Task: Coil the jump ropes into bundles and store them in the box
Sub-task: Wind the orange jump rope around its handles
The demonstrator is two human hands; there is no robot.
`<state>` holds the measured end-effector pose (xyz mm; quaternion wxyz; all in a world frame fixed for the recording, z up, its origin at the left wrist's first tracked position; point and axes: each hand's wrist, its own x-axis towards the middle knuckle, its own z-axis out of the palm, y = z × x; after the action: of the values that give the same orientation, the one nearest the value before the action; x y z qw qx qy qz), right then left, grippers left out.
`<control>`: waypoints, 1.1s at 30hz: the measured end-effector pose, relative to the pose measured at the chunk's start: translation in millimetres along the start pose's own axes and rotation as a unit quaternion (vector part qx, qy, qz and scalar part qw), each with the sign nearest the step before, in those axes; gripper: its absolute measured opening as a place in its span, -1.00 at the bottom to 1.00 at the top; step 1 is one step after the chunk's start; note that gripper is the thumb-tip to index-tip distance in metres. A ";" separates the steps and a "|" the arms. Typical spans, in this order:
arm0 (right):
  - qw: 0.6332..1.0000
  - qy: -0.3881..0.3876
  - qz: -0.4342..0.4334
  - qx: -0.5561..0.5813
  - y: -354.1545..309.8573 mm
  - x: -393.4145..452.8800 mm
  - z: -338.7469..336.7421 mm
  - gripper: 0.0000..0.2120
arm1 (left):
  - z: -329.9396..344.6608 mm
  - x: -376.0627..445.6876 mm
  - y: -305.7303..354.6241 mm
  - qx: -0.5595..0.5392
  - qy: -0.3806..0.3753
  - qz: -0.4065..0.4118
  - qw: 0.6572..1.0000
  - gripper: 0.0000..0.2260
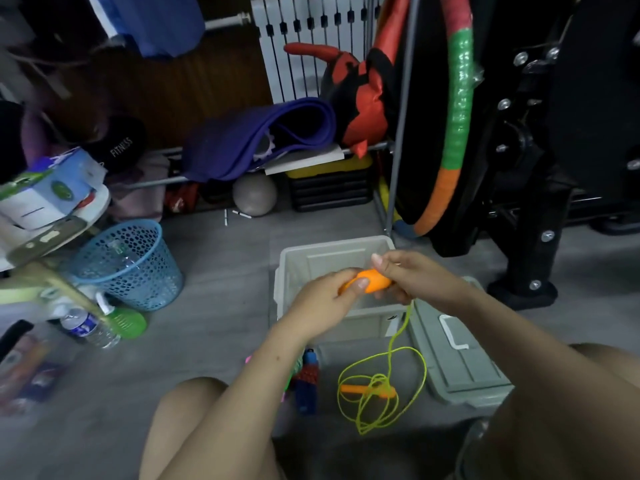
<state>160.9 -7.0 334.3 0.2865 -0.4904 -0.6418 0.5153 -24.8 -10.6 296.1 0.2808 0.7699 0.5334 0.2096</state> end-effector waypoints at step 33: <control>0.967 -0.015 -0.050 -0.250 12.7 6.7 5.6 -0.74 | 1.4 9.6 14.3 -0.580 -0.005 -0.272 0.768 -0.88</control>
<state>157.8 -3.1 319.8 0.1704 -0.5062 -0.7780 0.3307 -10.5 -5.8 304.6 0.7221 0.2839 0.4960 0.3899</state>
